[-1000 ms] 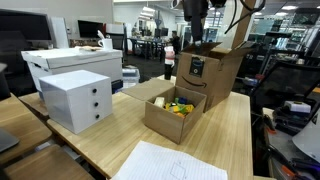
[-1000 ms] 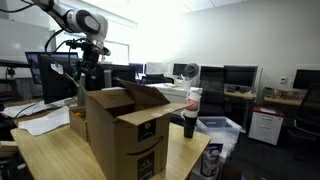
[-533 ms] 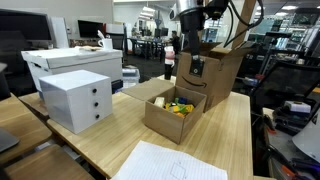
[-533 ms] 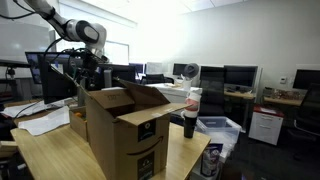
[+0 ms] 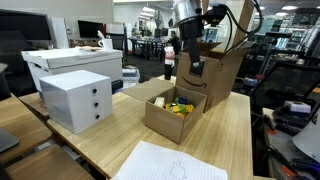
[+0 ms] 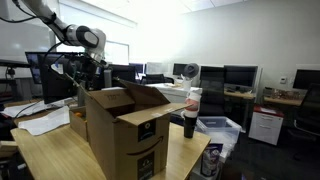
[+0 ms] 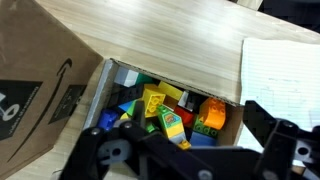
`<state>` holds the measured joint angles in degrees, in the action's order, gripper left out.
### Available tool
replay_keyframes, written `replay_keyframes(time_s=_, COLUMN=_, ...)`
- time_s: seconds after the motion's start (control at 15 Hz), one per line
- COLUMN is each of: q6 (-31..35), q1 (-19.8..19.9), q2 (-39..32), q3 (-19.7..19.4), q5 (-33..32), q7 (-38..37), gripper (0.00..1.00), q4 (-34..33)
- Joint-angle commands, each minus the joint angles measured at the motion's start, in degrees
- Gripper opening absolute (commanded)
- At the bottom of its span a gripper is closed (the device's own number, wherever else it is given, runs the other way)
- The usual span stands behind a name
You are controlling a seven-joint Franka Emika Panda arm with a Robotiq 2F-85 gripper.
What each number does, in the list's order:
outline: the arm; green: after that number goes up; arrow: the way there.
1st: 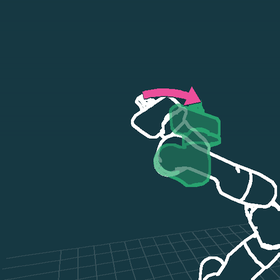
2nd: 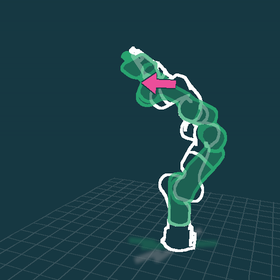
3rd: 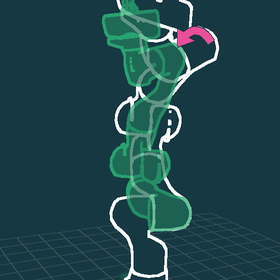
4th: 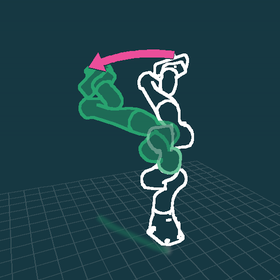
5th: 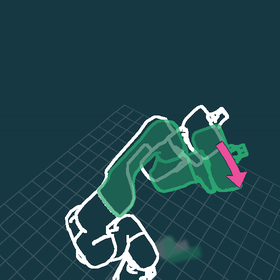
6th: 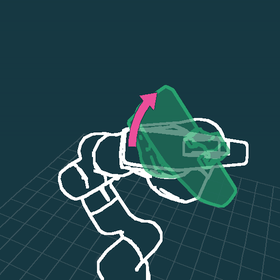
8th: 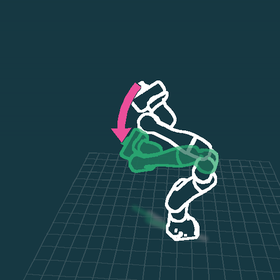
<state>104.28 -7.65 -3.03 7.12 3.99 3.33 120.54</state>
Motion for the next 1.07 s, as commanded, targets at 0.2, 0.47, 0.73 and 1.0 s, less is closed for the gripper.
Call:
replay_keyframes(time_s=0.2, q6=-0.45, q1=0.97, q2=1.47, q3=-1.36, q5=-1.81, q7=-3.20, gripper=1.00, q4=-3.11)
replay_keyframes(time_s=0.47, q6=-0.93, q1=1.56, q2=2.17, q3=-2.30, q5=-3.81, q7=-6.49, gripper=1.00, q4=-5.46)
replay_keyframes(time_s=0.73, q6=-1.91, q1=2.04, q2=2.74, q3=-3.32, q5=-6.81, q7=-10.86, gripper=1.00, q4=-7.15)
replay_keyframes(time_s=1.0, q6=-4.26, q1=2.77, q2=3.95, q3=-4.12, q5=-8.84, q7=-16.21, gripper=1.00, q4=-8.39)
